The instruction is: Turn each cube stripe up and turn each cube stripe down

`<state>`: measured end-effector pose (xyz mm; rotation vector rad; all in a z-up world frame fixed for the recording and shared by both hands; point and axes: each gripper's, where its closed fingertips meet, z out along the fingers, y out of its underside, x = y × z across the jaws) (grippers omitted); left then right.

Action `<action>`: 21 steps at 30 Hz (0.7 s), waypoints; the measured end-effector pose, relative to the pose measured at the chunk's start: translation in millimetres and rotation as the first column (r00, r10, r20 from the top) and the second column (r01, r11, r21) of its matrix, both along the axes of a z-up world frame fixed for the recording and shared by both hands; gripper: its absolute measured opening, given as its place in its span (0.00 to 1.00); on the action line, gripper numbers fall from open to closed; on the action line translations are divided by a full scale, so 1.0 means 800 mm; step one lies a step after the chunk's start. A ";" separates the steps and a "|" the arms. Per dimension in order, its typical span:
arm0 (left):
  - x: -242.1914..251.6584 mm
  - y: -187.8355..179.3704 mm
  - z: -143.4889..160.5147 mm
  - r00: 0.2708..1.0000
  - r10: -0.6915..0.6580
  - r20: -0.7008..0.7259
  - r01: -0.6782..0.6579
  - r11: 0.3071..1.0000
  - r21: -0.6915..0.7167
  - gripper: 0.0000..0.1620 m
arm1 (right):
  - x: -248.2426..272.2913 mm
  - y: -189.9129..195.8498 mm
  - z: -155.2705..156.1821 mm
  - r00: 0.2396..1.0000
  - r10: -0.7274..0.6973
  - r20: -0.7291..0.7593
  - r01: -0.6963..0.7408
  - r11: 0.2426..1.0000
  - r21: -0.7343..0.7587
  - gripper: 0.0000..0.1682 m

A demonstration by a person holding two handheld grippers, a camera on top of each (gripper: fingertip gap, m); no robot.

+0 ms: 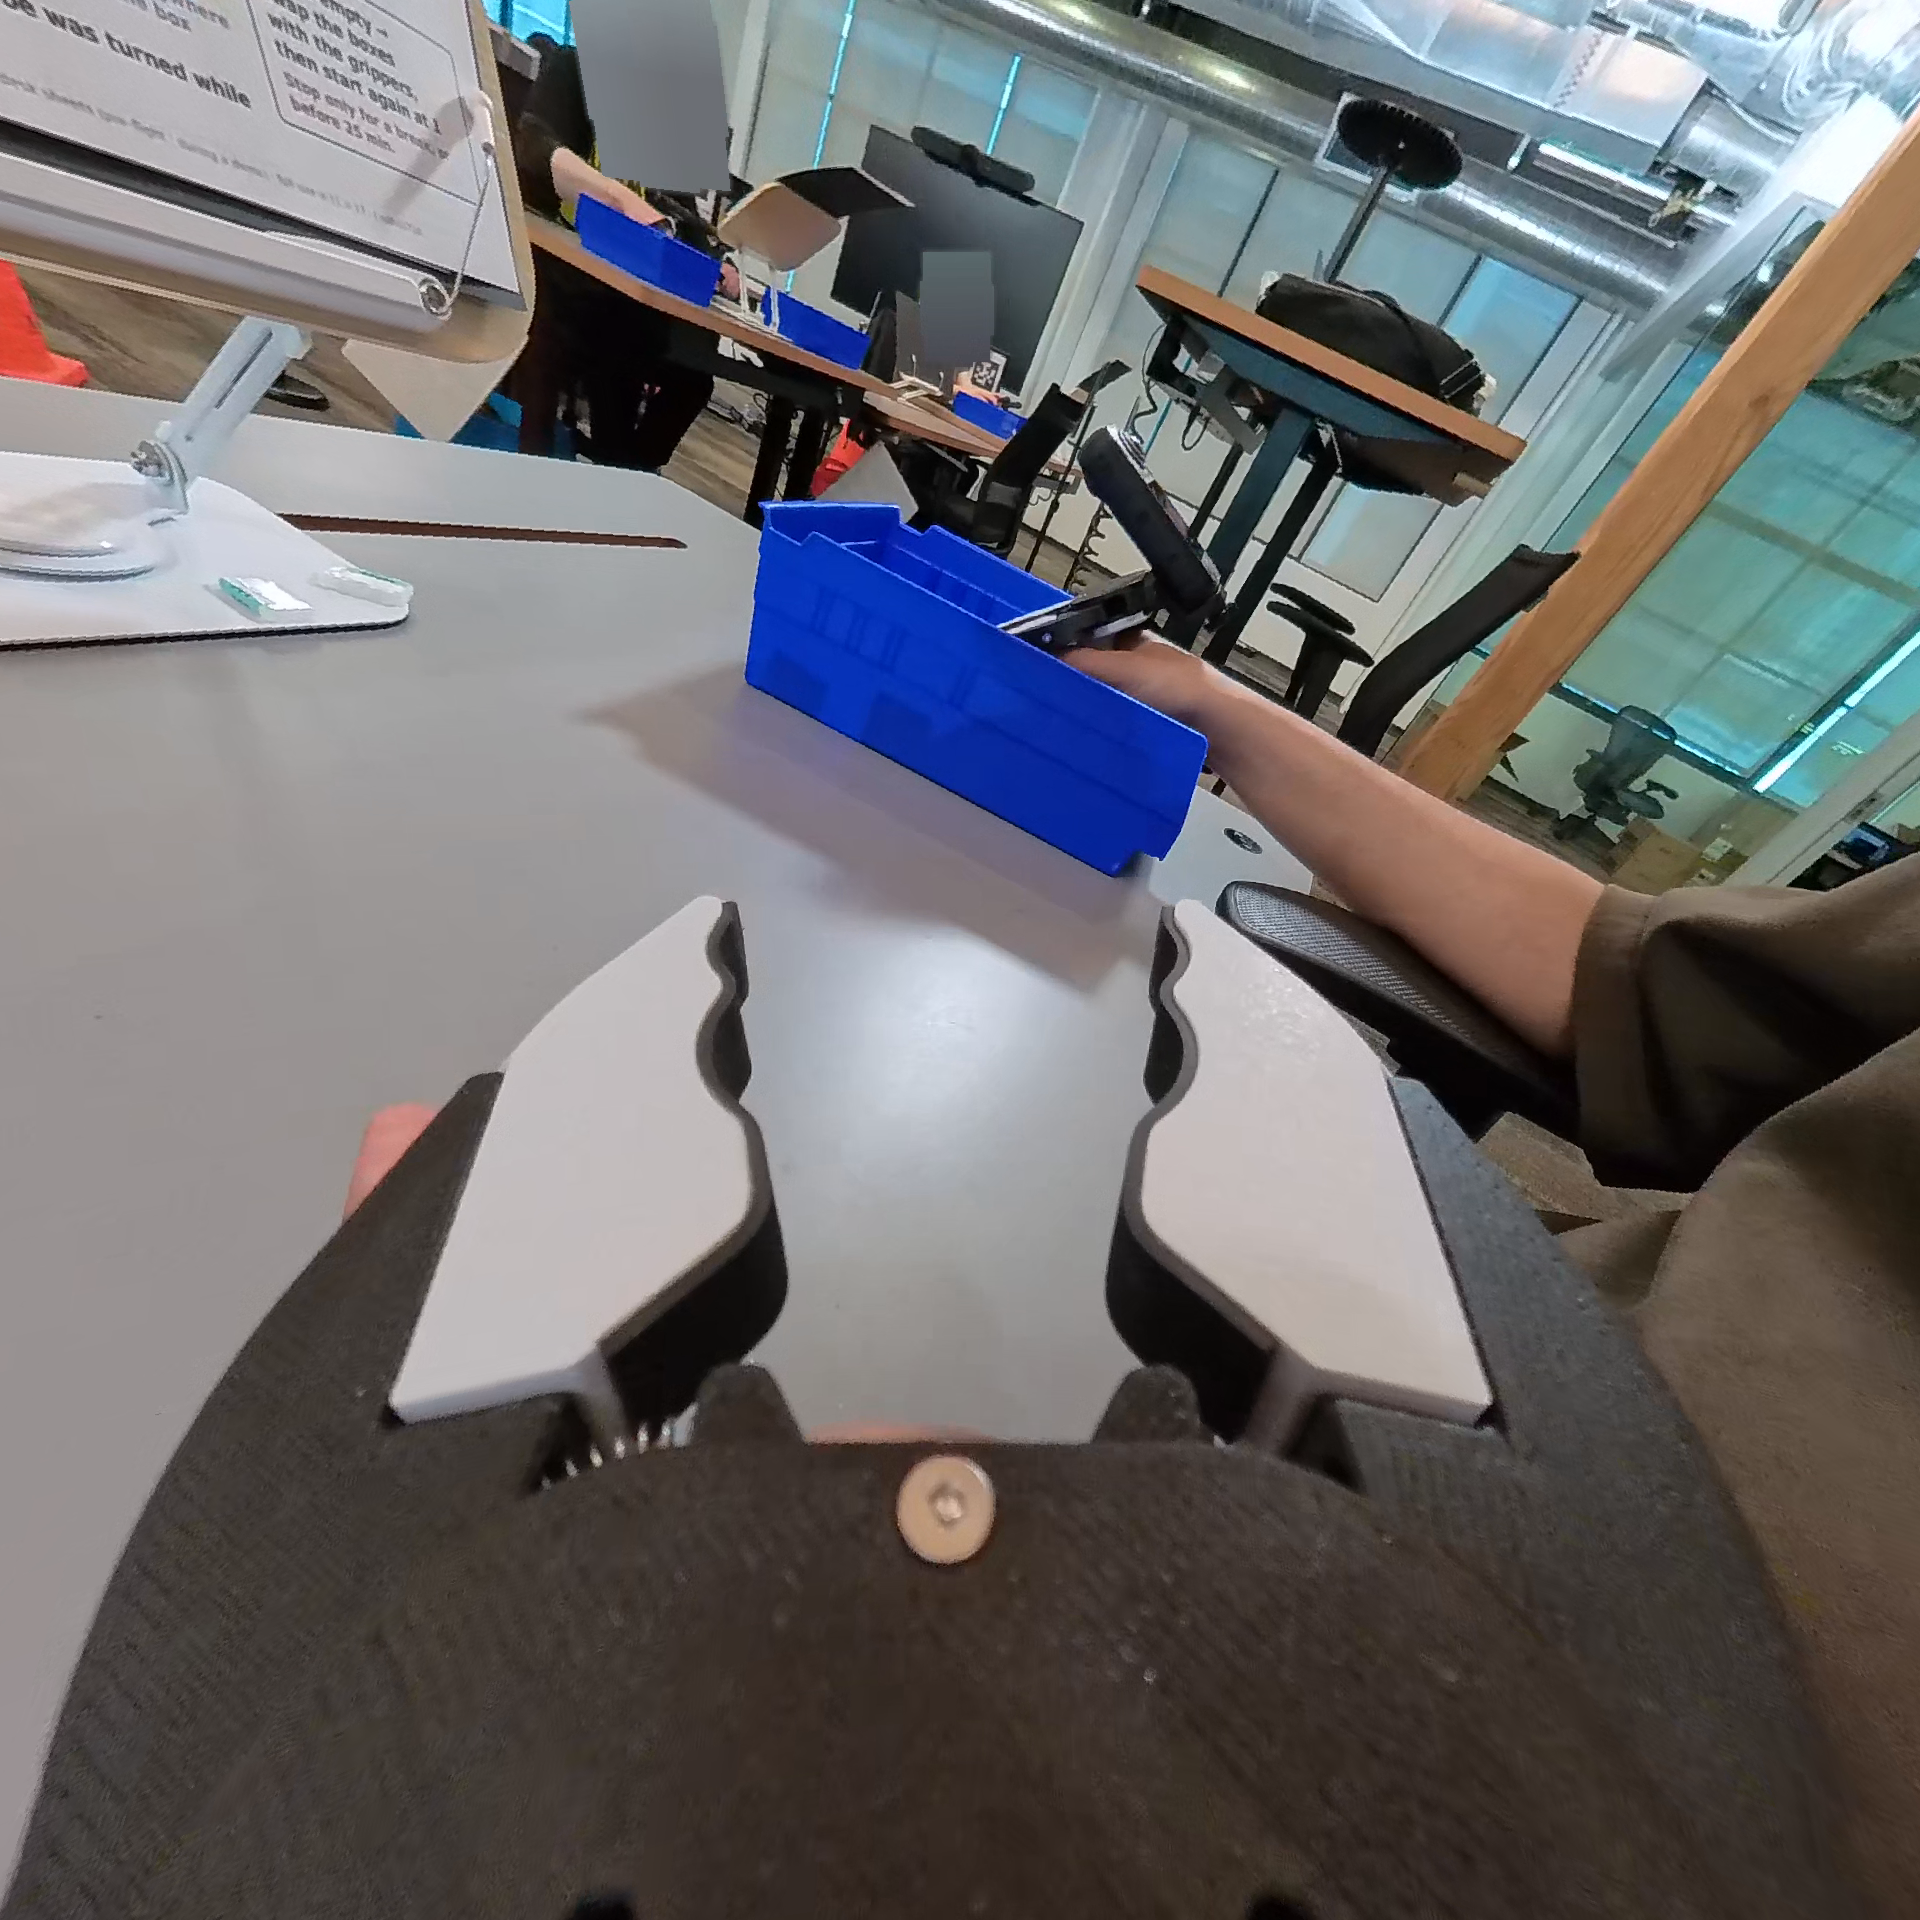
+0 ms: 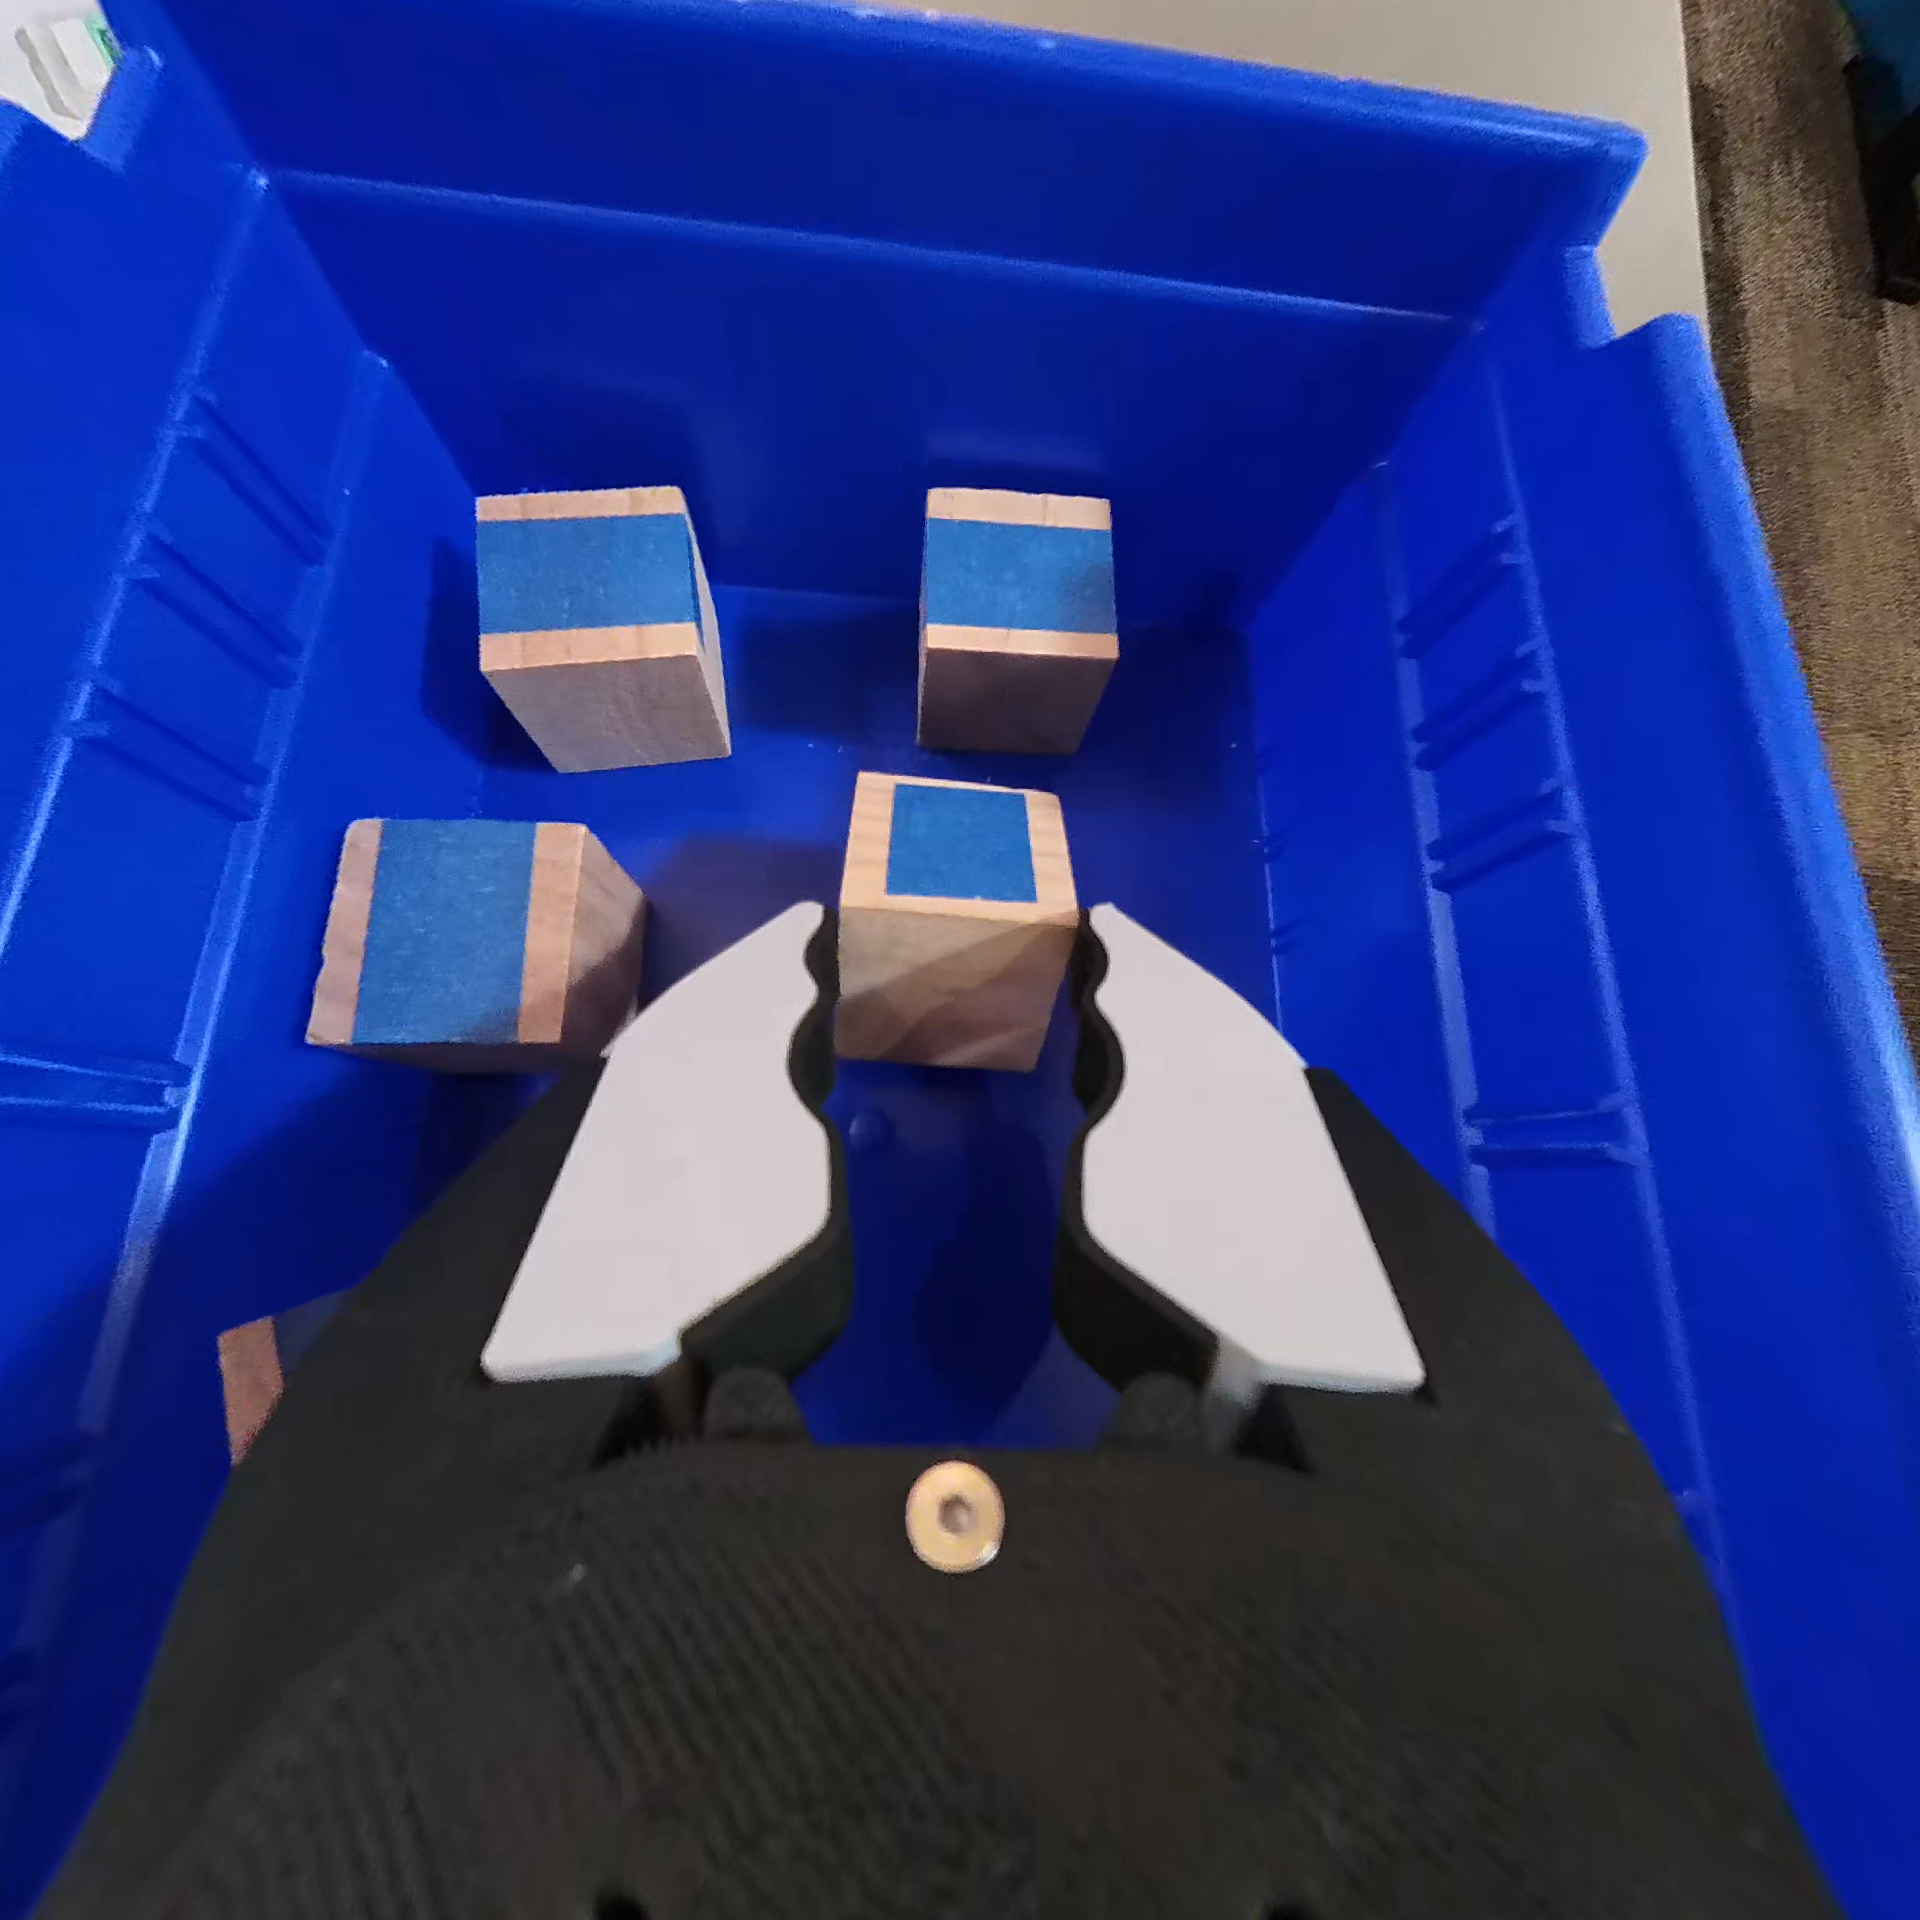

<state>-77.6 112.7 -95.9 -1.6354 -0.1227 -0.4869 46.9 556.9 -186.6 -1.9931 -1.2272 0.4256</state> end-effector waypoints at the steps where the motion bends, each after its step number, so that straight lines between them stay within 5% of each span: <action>1: 0.000 0.000 0.000 1.000 0.000 0.000 0.000 1.000 -0.001 0.46 | 0.001 -0.001 0.000 1.000 0.000 0.008 0.000 1.000 0.001 0.27; 17: 0.006 0.003 -0.007 1.000 -0.018 -0.006 0.018 0.999 -0.027 0.47 | 0.017 -0.004 -0.018 0.988 -0.037 0.151 0.051 0.995 -0.088 0.26; 21: 0.006 0.003 -0.006 1.000 -0.019 -0.002 0.019 1.000 -0.025 0.46 | 0.019 -0.008 -0.006 0.988 -0.040 0.146 0.051 0.996 -0.074 0.33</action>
